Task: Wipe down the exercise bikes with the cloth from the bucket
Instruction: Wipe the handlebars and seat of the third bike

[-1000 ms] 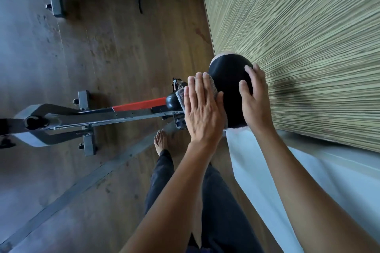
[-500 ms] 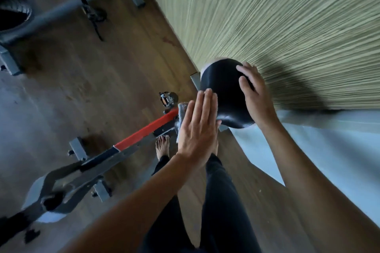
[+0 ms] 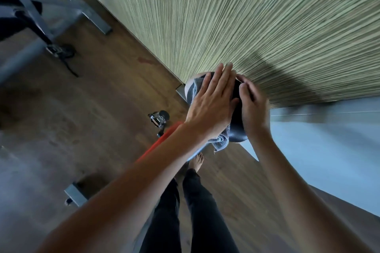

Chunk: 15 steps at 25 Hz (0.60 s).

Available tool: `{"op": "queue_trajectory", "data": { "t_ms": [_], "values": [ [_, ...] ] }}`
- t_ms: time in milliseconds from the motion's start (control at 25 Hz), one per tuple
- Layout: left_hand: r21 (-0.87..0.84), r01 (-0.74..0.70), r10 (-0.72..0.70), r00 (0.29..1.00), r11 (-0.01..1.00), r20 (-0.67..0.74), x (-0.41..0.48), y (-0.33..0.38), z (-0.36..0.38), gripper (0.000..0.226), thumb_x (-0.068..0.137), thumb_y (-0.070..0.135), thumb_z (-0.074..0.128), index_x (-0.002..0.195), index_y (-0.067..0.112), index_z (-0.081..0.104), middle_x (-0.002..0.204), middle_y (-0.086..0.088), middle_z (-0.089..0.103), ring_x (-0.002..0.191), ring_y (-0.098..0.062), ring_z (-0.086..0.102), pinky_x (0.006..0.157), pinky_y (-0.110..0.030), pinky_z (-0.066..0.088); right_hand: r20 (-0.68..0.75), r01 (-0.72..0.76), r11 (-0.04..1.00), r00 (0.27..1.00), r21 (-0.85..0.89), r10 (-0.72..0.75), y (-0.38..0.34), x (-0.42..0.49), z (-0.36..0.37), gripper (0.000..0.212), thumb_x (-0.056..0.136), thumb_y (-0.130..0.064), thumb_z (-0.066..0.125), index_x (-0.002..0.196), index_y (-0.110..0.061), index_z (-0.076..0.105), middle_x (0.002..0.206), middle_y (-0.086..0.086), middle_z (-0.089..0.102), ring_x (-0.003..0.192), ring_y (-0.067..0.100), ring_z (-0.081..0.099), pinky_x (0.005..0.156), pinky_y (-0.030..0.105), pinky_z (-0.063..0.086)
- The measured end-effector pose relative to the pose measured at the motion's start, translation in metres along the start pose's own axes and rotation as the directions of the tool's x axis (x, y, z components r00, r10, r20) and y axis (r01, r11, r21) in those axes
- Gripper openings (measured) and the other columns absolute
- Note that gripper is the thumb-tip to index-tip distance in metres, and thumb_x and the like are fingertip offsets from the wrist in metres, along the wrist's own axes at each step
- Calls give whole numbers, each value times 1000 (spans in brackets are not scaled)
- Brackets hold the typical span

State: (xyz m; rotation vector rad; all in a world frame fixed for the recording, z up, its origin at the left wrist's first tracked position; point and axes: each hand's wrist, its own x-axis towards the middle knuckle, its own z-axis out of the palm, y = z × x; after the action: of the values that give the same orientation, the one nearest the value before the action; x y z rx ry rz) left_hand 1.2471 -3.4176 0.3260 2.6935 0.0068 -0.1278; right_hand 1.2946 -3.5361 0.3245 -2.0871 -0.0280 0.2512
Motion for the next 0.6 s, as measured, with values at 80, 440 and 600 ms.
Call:
{"op": "queue_trajectory", "data": {
  "t_ms": [80,440,600],
  "values": [
    [-7,50,-50,998,999,-24,-10,5,1,59,107,32,24,157,4,10,166,-12,0,154,-25,-4,125,-41,4,-7,10,999,1000,-40,-10,0,-2,2,37,97,-29,44,126,-19,66,124,-6,67,118,6,60,104,35,47],
    [-339,166,-183,983,926,-19,9,-24,-4,57,107,34,24,158,11,10,167,-7,2,153,-21,-7,123,-34,-9,30,182,890,982,-418,-186,7,-5,13,44,100,-32,42,140,-18,54,144,-1,55,133,20,49,110,46,40],
    [-636,300,-367,930,711,28,6,-29,0,58,108,33,28,158,12,5,167,-5,-5,153,-19,-12,120,-31,-11,103,405,659,888,-634,-448,12,-17,21,41,105,-29,41,143,-15,52,150,1,50,142,21,42,117,41,30]
  ]
}}
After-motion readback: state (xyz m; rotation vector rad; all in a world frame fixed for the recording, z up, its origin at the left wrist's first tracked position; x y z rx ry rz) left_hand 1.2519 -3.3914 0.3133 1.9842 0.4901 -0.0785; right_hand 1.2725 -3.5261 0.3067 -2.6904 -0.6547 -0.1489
